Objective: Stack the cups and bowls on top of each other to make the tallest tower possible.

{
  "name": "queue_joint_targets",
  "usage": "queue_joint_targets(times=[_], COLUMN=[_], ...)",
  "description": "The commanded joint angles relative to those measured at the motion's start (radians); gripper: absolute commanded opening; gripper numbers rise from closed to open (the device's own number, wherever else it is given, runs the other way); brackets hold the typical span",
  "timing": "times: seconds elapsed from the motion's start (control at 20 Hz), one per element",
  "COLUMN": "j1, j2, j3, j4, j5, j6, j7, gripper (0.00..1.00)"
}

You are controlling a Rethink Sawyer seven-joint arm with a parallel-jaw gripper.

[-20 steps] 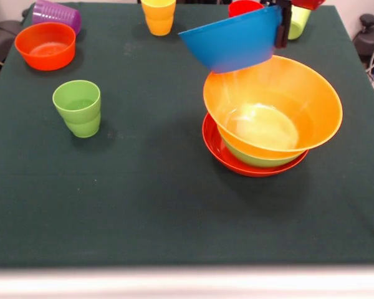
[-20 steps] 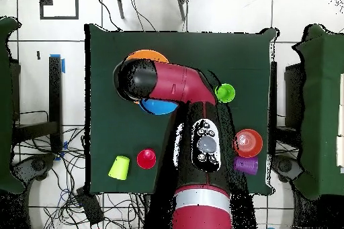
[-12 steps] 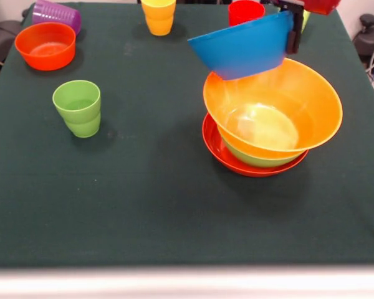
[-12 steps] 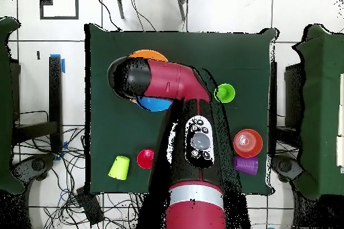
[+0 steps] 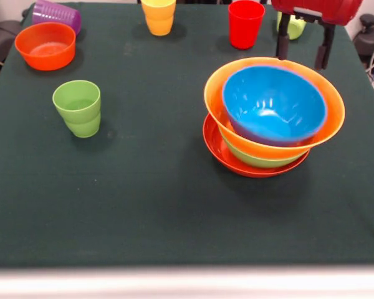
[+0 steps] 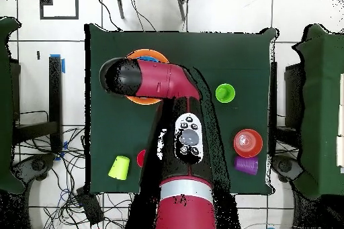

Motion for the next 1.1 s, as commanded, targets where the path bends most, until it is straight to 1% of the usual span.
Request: queue_joint_targets(times=[0.05,0.2,0.35,0.45,0.5,0.55,0.6,0.7,0.85,1.1], j1=[0.009,0.012,0.014,-0.006,-0.008,-0.007,-0.002,0.012,0.024,0.062], j2=[0.063,0.071,0.077,0.076,0.072,0.06,0.039,-0.018,-0.074,-0.109], j3=[0.033,0.029,0.019,0.038,0.03,0.016,0.004,-0.023,-0.05,-0.094], j4=[-0.014,-0.017,-0.021,0.003,0.025,0.043,0.062,0.119,0.208,0.261], j5=[-0.01,-0.015,-0.029,-0.039,-0.047,-0.07,-0.078,-0.096,-0.11,-0.127], j6=[-0.027,-0.02,0.012,0.019,0.007,0.012,0.041,0.081,0.065,0.041], j7=[0.094,0.09,0.074,0.026,0.025,0.006,0.0,-0.007,0.006,0.043], gripper=[1.0,1.0,1.0,1.0,1.0,1.0,1.0,1.0,1.0,1.0])
